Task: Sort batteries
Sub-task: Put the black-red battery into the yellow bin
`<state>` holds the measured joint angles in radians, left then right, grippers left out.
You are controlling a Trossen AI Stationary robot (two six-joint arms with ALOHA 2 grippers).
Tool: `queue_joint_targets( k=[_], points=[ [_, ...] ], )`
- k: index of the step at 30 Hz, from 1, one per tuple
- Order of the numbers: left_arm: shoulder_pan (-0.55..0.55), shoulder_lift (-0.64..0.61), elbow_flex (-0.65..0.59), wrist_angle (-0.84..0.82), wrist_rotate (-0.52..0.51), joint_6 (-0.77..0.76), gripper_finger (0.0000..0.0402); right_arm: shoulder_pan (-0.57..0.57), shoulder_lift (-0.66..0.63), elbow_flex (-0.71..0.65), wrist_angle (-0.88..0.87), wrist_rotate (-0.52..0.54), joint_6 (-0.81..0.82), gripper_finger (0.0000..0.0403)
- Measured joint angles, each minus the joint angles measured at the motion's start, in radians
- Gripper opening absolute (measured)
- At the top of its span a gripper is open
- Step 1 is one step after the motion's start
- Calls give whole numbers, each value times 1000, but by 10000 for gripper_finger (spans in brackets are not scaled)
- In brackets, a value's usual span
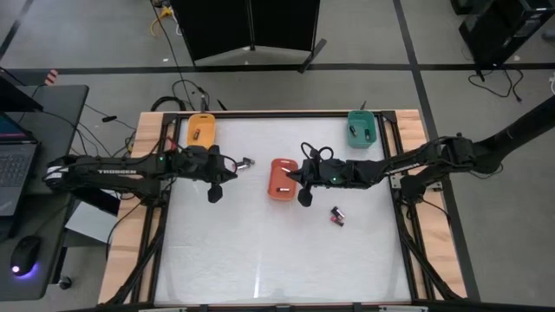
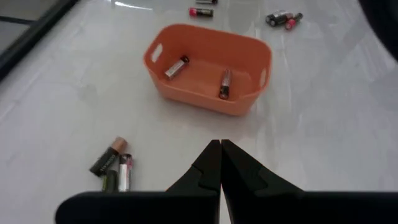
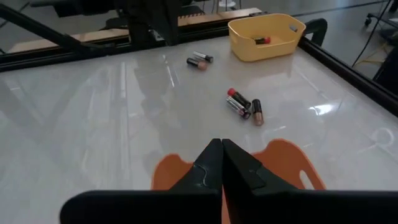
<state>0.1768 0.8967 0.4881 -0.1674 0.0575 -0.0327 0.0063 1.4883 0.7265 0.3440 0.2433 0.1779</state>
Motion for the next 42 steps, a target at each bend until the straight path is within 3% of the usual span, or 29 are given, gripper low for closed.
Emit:
queue_joint_targets(
  k=[6,19,31,42],
  points=[
    [0,-1,10,-94,22,-57,14,-1,0,0,0,3,-5,10],
    [0,-1,97,-461,-58,-108,28,-1,-1,0,-8,3,3,12],
    [0,-1,97,-387,-116,-135,121,0,-1,0,-9,3,2,12],
    [93,118,97,-336,-63,-116,129,0,-1,0,-9,3,-5,12]
  ],
)
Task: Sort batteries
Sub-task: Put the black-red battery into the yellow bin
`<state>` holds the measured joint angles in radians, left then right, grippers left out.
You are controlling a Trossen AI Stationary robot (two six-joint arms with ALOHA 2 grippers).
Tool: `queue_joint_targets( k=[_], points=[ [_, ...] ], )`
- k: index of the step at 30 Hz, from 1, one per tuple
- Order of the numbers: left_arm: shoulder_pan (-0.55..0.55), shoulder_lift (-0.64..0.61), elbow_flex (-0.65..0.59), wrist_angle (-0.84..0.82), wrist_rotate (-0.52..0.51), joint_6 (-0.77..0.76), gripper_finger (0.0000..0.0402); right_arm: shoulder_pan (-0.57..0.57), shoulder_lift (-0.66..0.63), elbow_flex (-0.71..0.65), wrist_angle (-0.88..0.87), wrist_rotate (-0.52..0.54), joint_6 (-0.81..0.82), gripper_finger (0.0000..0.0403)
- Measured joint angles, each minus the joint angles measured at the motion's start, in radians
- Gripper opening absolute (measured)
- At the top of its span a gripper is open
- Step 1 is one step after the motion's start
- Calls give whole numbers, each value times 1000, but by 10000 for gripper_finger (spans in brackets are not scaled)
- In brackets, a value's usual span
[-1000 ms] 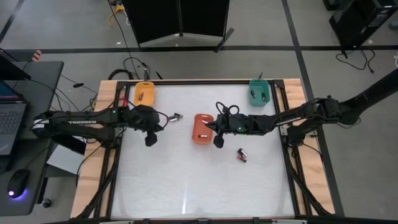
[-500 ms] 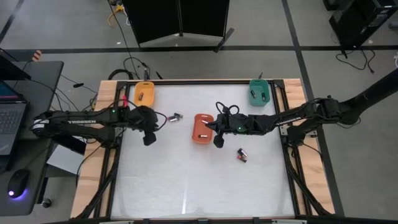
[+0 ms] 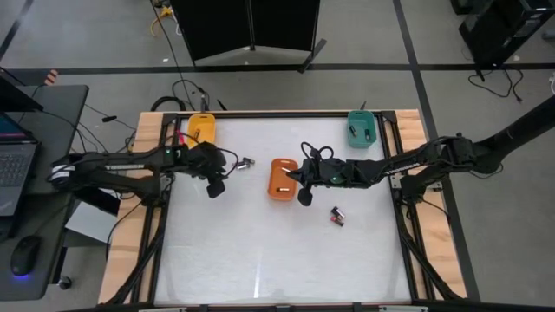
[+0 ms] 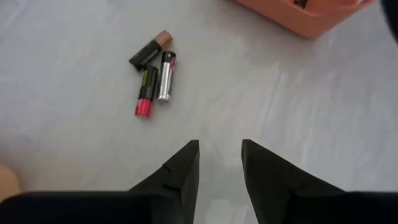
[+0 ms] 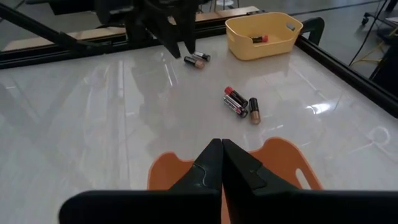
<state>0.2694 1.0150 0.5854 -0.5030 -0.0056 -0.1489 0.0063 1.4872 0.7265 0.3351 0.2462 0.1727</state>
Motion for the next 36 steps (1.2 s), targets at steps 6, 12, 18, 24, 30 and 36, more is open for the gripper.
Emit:
queue_joint_targets(
  k=[6,12,18,24,30,36],
  points=[
    [88,112,9,49,48,106,129,0,0,0,0,0,-11,12],
    [143,212,69,58,48,218,129,0,0,0,0,0,-18,12],
    [151,307,95,84,50,243,139,0,0,0,-1,0,-19,12],
    [152,386,95,138,16,244,163,0,0,0,-1,0,-42,12],
    [169,438,95,160,-57,272,181,0,0,0,-1,0,-45,12],
    [193,490,95,222,-75,276,182,0,0,0,-2,0,-53,12]
  ],
)
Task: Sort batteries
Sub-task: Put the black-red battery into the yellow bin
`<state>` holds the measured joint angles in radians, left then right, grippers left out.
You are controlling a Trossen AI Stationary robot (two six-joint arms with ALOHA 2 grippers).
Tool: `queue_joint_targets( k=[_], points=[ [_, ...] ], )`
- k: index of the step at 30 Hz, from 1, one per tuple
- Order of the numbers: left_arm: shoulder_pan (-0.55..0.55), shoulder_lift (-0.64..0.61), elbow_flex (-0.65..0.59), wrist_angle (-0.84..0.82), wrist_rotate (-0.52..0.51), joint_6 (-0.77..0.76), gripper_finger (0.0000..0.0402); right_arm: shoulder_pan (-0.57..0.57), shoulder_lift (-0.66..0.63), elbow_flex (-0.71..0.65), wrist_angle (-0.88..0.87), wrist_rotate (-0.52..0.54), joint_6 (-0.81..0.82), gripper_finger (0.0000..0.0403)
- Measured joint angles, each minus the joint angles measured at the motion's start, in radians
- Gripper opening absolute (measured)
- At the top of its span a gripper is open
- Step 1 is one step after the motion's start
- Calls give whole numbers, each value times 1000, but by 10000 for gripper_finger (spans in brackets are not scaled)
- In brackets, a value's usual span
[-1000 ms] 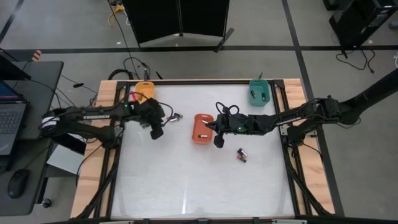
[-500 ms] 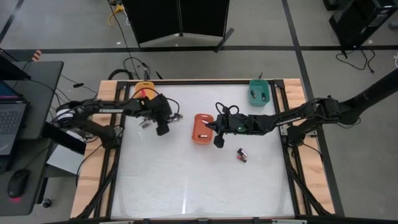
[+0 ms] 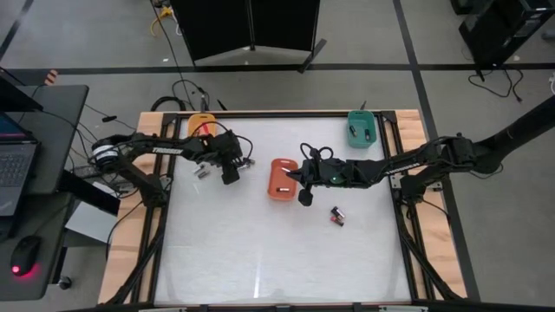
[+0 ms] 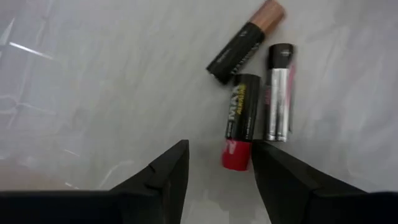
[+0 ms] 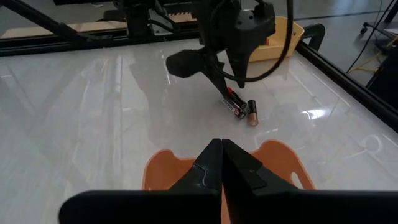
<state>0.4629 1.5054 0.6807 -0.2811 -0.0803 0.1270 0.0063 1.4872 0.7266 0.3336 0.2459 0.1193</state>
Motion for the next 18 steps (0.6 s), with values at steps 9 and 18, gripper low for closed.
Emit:
queue_joint_targets(
  k=[9,18],
  points=[
    [6,29,3,13,19,40,171,0,0,0,0,0,-8,12],
    [2,31,3,3,59,78,80,0,0,0,0,0,-10,12]
  ],
)
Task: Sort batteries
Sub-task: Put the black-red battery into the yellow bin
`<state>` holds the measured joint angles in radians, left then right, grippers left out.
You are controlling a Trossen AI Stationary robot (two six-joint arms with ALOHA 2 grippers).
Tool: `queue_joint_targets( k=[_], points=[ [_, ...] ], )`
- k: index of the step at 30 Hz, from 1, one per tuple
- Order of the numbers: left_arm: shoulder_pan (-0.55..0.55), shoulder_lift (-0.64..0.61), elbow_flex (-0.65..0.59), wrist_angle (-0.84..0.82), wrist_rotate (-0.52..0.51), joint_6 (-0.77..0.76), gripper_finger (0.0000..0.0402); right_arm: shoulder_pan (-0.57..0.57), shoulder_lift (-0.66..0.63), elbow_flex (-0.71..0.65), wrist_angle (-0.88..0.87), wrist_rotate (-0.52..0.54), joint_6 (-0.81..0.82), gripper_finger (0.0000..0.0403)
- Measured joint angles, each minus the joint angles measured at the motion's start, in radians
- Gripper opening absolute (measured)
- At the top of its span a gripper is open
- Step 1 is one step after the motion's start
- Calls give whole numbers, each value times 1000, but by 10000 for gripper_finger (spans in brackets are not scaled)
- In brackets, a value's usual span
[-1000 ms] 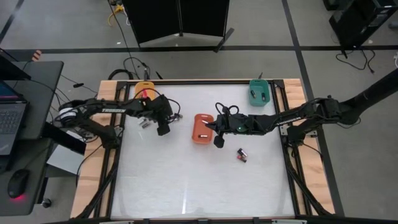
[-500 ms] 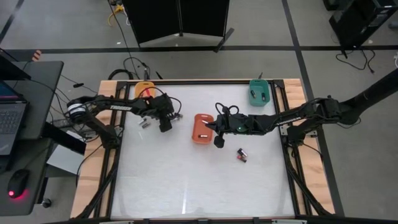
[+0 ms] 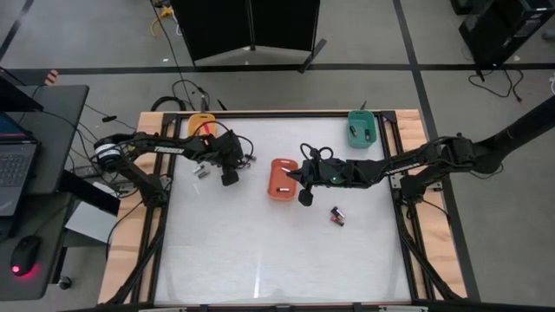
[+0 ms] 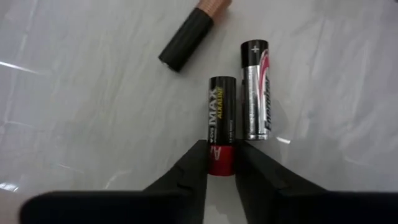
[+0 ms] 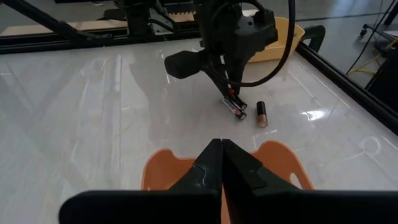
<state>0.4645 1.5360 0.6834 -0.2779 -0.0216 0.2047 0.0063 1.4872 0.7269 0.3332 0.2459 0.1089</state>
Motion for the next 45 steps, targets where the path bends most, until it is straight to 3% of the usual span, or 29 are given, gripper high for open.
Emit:
queue_joint_targets(
  k=[4,16,23,33,41,45],
  points=[
    [0,0,-1,-5,-7,0,49,2,0,0,0,0,0,12],
    [4,-115,79,-194,-193,-113,48,8,0,0,0,0,-1,12],
    [41,-227,136,-287,-240,-185,48,13,0,0,0,0,0,12],
    [237,-348,207,-347,-219,-213,48,13,0,0,0,0,0,13],
    [444,-317,211,-351,-205,-213,48,12,0,0,1,0,4,14],
    [505,-298,211,-397,-112,-218,48,12,0,0,1,0,2,14]
  ],
)
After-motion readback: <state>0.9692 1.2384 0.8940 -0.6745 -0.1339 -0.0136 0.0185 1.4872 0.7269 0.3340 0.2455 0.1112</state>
